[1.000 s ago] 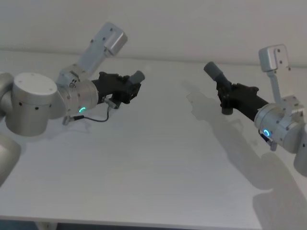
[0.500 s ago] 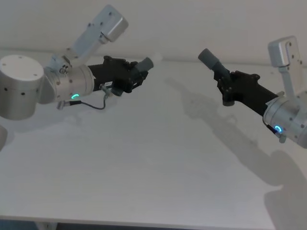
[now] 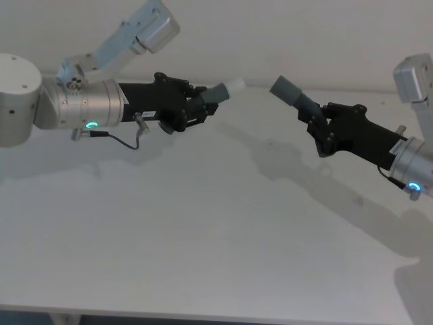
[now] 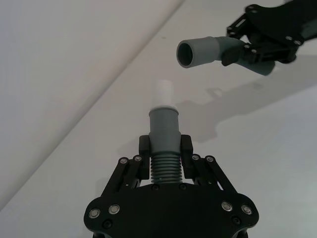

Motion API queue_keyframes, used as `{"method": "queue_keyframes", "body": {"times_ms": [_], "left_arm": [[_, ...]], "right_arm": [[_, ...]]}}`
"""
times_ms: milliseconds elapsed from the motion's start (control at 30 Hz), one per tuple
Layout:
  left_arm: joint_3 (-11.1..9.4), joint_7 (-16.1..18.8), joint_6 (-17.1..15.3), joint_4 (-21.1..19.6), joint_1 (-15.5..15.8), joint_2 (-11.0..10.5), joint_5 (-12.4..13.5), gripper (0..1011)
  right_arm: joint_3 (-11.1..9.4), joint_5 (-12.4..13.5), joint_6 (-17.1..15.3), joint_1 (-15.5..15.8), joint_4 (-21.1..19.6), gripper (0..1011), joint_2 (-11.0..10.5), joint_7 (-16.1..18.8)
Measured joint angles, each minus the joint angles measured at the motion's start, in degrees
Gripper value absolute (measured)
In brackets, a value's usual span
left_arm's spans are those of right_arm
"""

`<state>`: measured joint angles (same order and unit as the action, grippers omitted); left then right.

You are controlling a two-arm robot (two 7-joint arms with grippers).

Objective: Use both hands to pick up one end of the pipe from the table, align the ends, and insert them.

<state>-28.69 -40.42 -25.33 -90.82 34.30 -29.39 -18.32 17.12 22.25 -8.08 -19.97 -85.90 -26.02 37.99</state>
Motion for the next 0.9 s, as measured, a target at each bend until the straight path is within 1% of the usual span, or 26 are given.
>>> {"method": "queue_keyframes", "body": {"times_ms": [33, 67, 100, 267, 300, 333, 367, 400, 433, 467, 500, 533, 567, 600, 633, 667, 800, 900], "left_arm": [[-0.12, -0.61, 0.18, 0.05, 0.21, -0.25, -0.11, 348], [-0.34, -1.93, 0.54, 0.14, 0.60, -0.77, -0.32, 348], [-0.61, -3.05, 0.82, 0.19, 1.04, -1.38, -0.51, 348], [-1.24, -6.28, 1.55, 0.26, 2.03, -2.89, -1.04, 348], [-1.38, -6.76, 1.69, 0.28, 2.23, -3.23, -1.14, 348], [-1.58, -7.89, 1.87, 0.30, 2.53, -3.71, -1.30, 348], [-1.58, -7.89, 1.87, 0.30, 2.53, -3.71, -1.30, 348], [-1.79, -8.76, 2.03, 0.33, 2.82, -4.17, -1.45, 348], [-1.93, -9.17, 2.11, 0.36, 3.02, -4.45, -1.51, 348], [-2.14, -10.12, 2.28, 0.39, 3.31, -4.82, -1.66, 348], [-2.36, -10.89, 2.43, 0.44, 3.60, -5.16, -1.77, 348], [-2.52, -11.27, 2.48, 0.48, 3.80, -5.37, -1.82, 348], [-2.52, -11.27, 2.48, 0.48, 3.80, -5.37, -1.82, 348], [-2.76, -12.01, 2.62, 0.55, 4.10, -5.64, -1.91, 348], [-3.03, -12.65, 2.72, 0.63, 4.39, -5.88, -1.97, 348], [-3.17, -13.08, 2.81, 0.68, 4.54, -5.98, -2.00, 348], [-3.93, -14.65, 3.07, 0.93, 5.37, -6.38, -2.11, 348], [-4.55, -15.71, 3.24, 1.14, 6.07, -6.59, -2.13, 348]], "right_arm": [[0.07, 0.17, 0.27, -0.13, 0.13, 181, -0.27, 0.42], [0.23, 0.55, 0.78, -0.40, 0.39, 181, -0.80, 2.13], [0.35, 0.76, 1.01, -0.59, 0.57, 181, -1.18, 2.85], [0.90, 1.92, 2.31, -1.52, 1.43, 181, -2.77, 7.41], [1.15, 2.32, 2.77, -1.97, 1.82, 181, -3.39, 9.10], [1.26, 2.47, 2.96, -2.16, 2.00, 181, -3.65, 9.87], [1.41, 2.64, 3.14, -2.40, 2.21, 181, -3.99, 10.59], [1.64, 2.95, 3.49, -2.72, 2.49, 181, -4.41, 12.12], [1.83, 3.10, 3.64, -3.01, 2.65, 181, -4.77, 12.80], [2.11, 3.40, 3.98, -3.45, 3.03, 181, -5.27, 14.54], [2.29, 3.53, 4.11, -3.75, 3.22, 181, -5.58, 15.27], [2.56, 3.72, 4.37, -4.13, 3.47, 181, -5.99, 16.74], [2.56, 3.72, 4.37, -4.13, 3.47, 181, -5.99, 16.74], [2.96, 3.92, 4.65, -4.68, 3.83, 181, -6.56, 18.46], [3.14, 3.95, 4.72, -4.94, 3.98, 181, -6.80, 18.93], [3.51, 4.00, 4.92, -5.50, 4.24, 181, -7.31, 20.45], [4.65, 3.82, 5.03, -6.74, 4.48, 179, -8.61, 23.30], [5.35, 3.38, 4.94, -7.47, 4.32, 179, -9.41, 24.35]]}}
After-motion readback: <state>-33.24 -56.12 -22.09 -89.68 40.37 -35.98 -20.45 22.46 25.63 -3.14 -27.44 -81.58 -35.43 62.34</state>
